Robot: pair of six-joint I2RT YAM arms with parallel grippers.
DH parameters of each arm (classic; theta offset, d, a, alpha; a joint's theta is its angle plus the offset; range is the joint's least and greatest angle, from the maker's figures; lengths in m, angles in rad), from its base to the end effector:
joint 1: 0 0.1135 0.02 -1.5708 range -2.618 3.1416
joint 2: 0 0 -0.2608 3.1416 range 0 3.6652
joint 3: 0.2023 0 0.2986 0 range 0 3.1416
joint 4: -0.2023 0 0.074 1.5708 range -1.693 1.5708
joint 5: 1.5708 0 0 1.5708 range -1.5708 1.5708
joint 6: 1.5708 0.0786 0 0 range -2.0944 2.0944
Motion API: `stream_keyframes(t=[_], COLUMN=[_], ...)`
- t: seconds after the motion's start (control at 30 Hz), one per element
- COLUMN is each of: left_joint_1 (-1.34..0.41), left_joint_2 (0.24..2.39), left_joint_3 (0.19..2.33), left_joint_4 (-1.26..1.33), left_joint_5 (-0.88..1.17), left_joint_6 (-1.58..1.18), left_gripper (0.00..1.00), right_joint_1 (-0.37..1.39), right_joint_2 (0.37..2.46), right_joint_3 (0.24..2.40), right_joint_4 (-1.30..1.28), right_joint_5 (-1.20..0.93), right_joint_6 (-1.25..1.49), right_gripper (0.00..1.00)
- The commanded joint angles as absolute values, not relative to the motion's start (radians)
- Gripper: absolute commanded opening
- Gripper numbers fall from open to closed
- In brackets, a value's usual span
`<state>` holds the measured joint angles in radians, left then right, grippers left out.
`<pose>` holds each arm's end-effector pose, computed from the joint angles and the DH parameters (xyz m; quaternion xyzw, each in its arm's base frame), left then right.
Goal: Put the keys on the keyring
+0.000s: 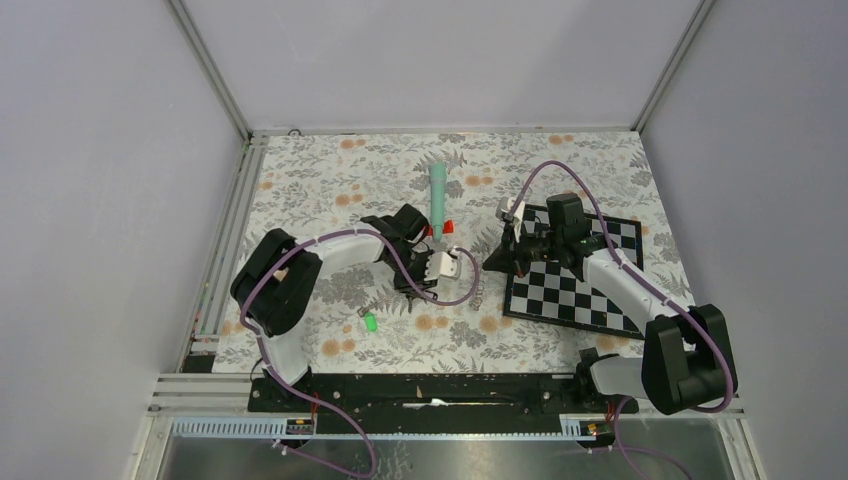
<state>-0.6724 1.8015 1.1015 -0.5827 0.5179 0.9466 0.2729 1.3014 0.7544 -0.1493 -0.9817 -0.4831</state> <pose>0.2750 -0.2687 0.0884 0.7179 0.6333 -0.2321 0.1721 0.2924 0.1497 0.1885 -0.4804 0.6689 0.3855 0.4162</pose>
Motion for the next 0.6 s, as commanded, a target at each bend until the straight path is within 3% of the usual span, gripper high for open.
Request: stream_keyframes(t=[0.0,0.07,0.3,0.57], left_joint_1=[-0.670,-0.663,-0.608,-0.573], left_joint_2=[1.769,1.756,1.694,1.669], left_joint_3=[1.102,1.116,1.136,1.103], left_joint_4=[-0.631,-0.650,-0.666,-0.655], left_joint_5=[0.494,0.504,0.603,0.606], left_joint_6=[0.962,0.957,0.940,0.974], left_gripper=[0.24,0.17,0.11,0.14], right_joint_1=[0.266,0.264,0.262,0.259], right_joint_2=[1.286,1.284,1.284,1.287], right_joint_3=[0.756,0.755,0.753,0.754], right_joint_4=[-0.152,-0.151,-0.152,-0.150], right_joint_5=[-1.012,-1.012,-1.017,-1.020], right_joint_6=[-0.502,-0.504,-0.505,-0.505], right_gripper=[0.00,0.00,0.00,0.00])
